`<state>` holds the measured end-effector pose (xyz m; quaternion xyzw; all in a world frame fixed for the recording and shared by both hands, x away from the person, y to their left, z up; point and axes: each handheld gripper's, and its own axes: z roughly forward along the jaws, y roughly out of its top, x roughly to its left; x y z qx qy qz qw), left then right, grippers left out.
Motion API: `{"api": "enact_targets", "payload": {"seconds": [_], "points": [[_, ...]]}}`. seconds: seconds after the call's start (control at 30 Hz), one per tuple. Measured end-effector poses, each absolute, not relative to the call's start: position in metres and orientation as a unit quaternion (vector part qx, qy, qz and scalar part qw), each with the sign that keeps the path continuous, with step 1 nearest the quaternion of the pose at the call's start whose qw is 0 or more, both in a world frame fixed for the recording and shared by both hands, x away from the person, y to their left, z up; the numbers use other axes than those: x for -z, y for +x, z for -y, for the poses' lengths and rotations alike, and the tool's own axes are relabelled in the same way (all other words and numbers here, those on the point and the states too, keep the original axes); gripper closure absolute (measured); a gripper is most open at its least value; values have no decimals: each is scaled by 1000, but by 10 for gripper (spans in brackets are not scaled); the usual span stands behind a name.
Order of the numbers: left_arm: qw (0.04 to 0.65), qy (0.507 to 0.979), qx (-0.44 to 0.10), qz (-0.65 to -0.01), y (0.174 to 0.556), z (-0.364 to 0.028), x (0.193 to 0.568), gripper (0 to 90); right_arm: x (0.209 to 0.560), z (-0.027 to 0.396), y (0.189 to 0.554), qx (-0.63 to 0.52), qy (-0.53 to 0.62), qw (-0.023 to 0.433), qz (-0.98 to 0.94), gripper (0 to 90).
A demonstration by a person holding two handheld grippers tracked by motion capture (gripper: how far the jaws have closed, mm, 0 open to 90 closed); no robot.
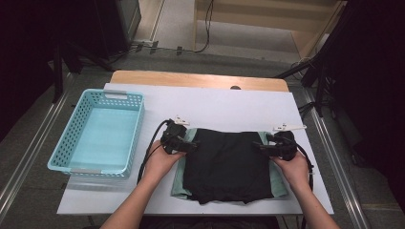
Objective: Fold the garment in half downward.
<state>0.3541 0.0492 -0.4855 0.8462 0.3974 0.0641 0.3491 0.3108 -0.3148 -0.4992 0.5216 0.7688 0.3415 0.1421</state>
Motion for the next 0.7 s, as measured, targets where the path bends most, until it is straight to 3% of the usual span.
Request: {"api": "enact_targets", "payload": {"seconds": [0.3,0.7], "points": [[345,848,-64,-396,353,-47,491,290,506,313,311,-338,529,131,-768,256],[360,844,-48,-395,350,-46,496,385,507,312,310,-346,548,82,-757,422]]}}
